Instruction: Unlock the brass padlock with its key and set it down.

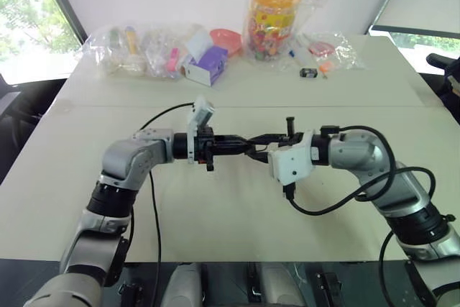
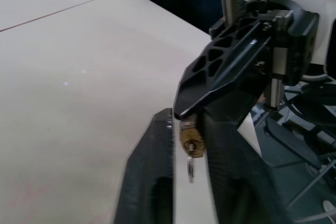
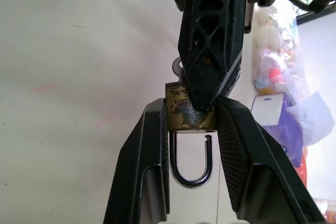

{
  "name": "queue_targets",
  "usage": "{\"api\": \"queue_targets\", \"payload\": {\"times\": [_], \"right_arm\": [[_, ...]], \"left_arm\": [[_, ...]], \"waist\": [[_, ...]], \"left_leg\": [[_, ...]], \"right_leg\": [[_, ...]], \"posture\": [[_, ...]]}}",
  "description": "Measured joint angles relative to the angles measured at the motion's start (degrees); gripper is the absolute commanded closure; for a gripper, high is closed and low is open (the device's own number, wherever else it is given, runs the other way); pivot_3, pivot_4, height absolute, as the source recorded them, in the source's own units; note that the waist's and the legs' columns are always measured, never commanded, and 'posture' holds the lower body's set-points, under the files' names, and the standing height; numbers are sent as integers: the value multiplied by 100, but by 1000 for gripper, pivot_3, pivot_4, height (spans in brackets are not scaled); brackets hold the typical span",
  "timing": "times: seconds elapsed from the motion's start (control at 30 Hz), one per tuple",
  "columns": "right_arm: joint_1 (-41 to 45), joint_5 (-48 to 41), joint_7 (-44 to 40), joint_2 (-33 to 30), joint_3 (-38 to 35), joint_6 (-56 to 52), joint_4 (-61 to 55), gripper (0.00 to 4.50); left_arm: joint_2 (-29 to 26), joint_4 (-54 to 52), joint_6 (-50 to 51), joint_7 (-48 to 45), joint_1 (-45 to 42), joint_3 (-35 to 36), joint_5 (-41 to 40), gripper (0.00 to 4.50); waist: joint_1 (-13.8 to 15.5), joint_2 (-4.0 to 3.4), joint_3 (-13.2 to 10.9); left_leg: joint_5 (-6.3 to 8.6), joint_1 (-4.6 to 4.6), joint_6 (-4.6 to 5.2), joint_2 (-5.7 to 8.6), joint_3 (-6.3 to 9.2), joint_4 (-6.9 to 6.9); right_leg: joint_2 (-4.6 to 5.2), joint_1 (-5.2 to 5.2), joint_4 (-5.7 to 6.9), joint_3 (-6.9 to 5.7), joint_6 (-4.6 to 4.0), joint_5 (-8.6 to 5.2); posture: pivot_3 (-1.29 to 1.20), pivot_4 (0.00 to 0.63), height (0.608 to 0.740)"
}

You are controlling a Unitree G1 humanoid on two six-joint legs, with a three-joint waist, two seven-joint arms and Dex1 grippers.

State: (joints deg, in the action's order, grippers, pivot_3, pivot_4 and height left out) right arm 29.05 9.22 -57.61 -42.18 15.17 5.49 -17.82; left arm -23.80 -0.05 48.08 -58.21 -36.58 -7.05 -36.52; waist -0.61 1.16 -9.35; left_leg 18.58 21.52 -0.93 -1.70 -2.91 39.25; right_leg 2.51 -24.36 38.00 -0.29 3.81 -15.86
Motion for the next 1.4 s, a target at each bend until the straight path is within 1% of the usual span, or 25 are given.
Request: {"api": "queue_targets", "payload": {"times": [0.4,0.57,0.63,0.67,0.8,0.9,1.07,1.1,1.17,1.3,1.33,1.4], "right_arm": [[0,2,-1,67,5,-20,-5,3795],[3,1,-1,113,10,-3,-5,3795],[22,1,0,119,10,1,-5,3795],[48,6,25,126,7,-13,-5,3795],[105,8,29,128,10,-11,-7,3795],[105,41,34,126,10,-18,-7,3795],[111,67,63,137,9,-16,-6,3795],[112,66,73,138,9,-16,-6,3795],[112,66,88,138,9,-16,-6,3795],[113,72,125,137,6,-22,-6,3795],[117,73,135,136,4,-11,-6,3795],[117,72,138,135,4,-10,-6,3795]], "left_arm": [[-61,-8,59,-57,1,-3,-31,4491],[-97,-41,268,-74,1,53,-154,4491],[-97,-57,298,-66,1,83,-166,3478],[-113,-96,316,-50,4,58,-151,3211],[-108,-104,176,10,29,-7,2,1309],[-39,-103,122,92,29,-1,69,1309],[189,-7,392,290,28,155,-116,1309],[208,1,443,326,28,180,-153,1548],[218,0,514,360,28,206,-182,2179],[225,-22,544,316,30,205,-285,4103],[226,-21,554,314,32,212,-314,4461],[225,-21,555,322,32,213,-352,4461]], "waist": [[-2,0,0],[-2,0,0],[-2,0,0],[-2,0,0],[-1,2,-1],[-1,2,-1],[-1,2,-1],[-2,2,-1],[-7,2,-1],[-4,2,-1],[-3,2,-1],[-4,2,-1]], "left_leg": [[0,-1,0,0,1,0],[0,0,0,0,1,0],[0,0,0,0,1,0],[0,-1,0,0,1,0],[0,-1,0,0,1,0],[0,0,0,1,0,0],[0,0,0,0,1,0],[0,0,0,0,1,0],[0,-1,0,-1,1,0],[0,0,0,-1,2,0],[0,-1,-1,-1,1,0],[0,-1,-1,-1,1,0]], "right_leg": [[0,0,0,0,0,0],[0,0,0,0,0,0],[0,0,0,0,0,0],[0,0,0,0,0,0],[1,0,1,0,0,0],[2,0,0,0,0,0],[2,0,0,0,0,0],[2,0,1,0,0,0],[2,0,1,0,0,0],[4,0,1,0,0,0],[4,0,1,0,0,0],[4,0,1,0,0,0]], "posture": [[0,150,740],[0,150,740],[0,150,740],[0,150,740],[0,150,740],[0,150,740],[0,150,740],[0,150,740],[0,150,740],[0,150,740],[0,150,740],[0,150,740]]}}
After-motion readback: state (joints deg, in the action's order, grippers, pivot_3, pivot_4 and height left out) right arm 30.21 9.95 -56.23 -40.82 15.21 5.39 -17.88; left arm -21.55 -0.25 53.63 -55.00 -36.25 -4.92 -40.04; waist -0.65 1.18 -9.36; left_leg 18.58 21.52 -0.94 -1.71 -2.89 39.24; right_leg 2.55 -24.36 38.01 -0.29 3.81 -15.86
